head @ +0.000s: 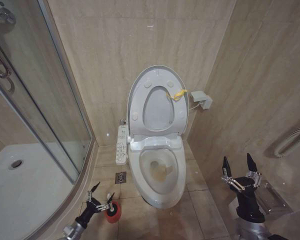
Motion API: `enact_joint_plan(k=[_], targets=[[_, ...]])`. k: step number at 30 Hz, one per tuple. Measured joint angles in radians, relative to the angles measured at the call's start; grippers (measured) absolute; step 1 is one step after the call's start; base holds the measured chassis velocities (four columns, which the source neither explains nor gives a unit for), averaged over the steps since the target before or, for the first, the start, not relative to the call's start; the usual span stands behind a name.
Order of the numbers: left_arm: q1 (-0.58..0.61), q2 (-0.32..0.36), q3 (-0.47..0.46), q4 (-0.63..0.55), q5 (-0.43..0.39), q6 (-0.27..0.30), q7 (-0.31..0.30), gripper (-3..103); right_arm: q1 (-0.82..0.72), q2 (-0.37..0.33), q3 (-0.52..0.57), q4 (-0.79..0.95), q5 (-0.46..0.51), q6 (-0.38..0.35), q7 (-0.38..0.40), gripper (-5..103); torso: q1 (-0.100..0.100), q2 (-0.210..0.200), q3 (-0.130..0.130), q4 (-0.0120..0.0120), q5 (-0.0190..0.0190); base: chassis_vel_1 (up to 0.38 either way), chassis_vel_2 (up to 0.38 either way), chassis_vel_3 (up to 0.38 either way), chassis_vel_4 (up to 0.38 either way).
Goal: Open the toilet lid, clean the toilet bowl with a toilet brush, close the toilet lid, and flush.
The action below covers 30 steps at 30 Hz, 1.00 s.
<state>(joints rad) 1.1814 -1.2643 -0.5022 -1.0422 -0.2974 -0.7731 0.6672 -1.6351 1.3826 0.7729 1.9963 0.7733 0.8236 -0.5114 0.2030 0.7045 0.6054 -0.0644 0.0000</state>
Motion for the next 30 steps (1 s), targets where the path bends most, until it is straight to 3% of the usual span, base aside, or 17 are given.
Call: enact_joint_plan(k=[4, 12, 23, 24, 29, 30], targets=[[-0.046, -0.035, 0.015, 0.102, 0.017, 0.007, -0.013, 100, 0.008, -0.005, -0.013, 0.000, -0.010, 0.000, 0.019, 100, 0.000, 0.000, 0.000, 0.0005, 0.0001, 0.000, 0.000, 0.000, 0.000], [-0.052, -0.060, 0.014, 0.142, 0.067, 0.011, -0.081, 100, 0.016, -0.015, 0.003, -0.014, -0.009, 0.000, 0.021, 100, 0.000, 0.000, 0.000, 0.0004, 0.0000, 0.000, 0.000, 0.000, 0.000], [-0.032, -0.061, 0.002, 0.134, 0.075, 0.012, -0.063, 100, 0.023, -0.010, -0.014, -0.022, -0.015, 0.000, 0.018, 100, 0.000, 0.000, 0.000, 0.0003, 0.0001, 0.000, 0.000, 0.000, 0.000], [-0.026, -0.060, 0.000, 0.128, 0.075, 0.012, -0.060, 81, 0.022, -0.012, -0.013, -0.022, -0.015, 0.000, 0.018, 100, 0.000, 0.000, 0.000, 0.0004, 0.0001, 0.000, 0.000, 0.000, 0.000], [-0.010, -0.058, -0.007, 0.116, 0.073, 0.010, -0.058, 81, 0.015, -0.012, -0.013, -0.025, -0.015, 0.000, 0.013, 100, 0.000, 0.000, 0.000, 0.0003, 0.0001, 0.000, 0.000, 0.000, 0.000], [-0.008, -0.059, -0.009, 0.115, 0.072, 0.009, -0.058, 53, 0.014, -0.010, -0.014, -0.025, -0.015, -0.001, 0.012, 100, 0.000, 0.000, 0.000, 0.0004, 0.0001, 0.000, 0.000, 0.000, 0.000]])
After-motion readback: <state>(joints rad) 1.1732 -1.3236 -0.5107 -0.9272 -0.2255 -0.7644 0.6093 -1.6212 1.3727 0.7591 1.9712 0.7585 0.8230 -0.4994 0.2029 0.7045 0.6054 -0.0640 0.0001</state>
